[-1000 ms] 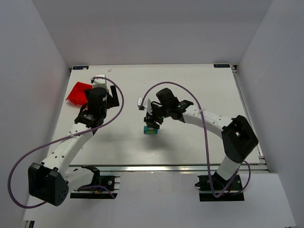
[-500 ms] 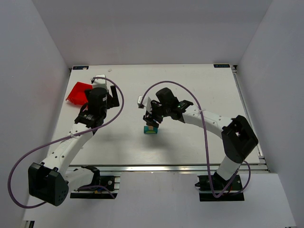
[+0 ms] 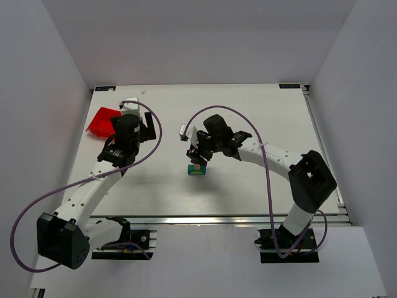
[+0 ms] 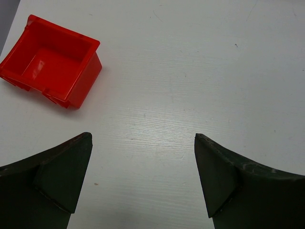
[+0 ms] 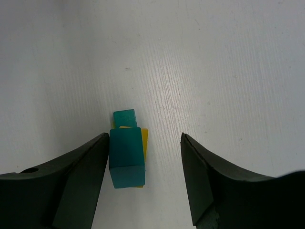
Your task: Build the wood block tower
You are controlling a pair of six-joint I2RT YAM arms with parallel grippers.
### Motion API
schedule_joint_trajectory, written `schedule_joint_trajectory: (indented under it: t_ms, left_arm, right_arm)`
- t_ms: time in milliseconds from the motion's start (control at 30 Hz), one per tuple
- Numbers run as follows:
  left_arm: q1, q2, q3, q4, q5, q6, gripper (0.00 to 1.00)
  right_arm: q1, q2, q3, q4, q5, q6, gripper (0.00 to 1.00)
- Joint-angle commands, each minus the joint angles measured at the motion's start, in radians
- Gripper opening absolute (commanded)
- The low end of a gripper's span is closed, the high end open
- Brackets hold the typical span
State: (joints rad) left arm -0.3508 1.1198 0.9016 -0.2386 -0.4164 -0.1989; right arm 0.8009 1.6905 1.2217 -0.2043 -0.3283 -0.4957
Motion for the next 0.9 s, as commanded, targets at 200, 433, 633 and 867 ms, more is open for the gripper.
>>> schedule_joint_trajectory:
  t_ms: [200,433,633,867]
  left_arm:
    - [-0.004,-0.031,-0.007,0.015,0.013,0.006,0.97]
    - [-0.004,-0.031,-0.006,0.015,0.018,0.006,0.98]
    - [-0.004,-0.040,-0.012,0.018,0.021,0.004,0.98]
    - [-0.005,-0.037,-0.010,0.013,0.024,0.007,0.98]
  right_arm:
    - [0.006,-0.028,0.038,0.042,-0.040,0.023,0.67]
    - [0.004,-0.051,0.035,0.051,-0.045,0.046,0.67]
    - [0.001,-0.084,0.003,0.062,-0.048,0.025,0.76]
    - [0.003,-0.107,-0.034,-0.010,-0.017,-0.064,0.89]
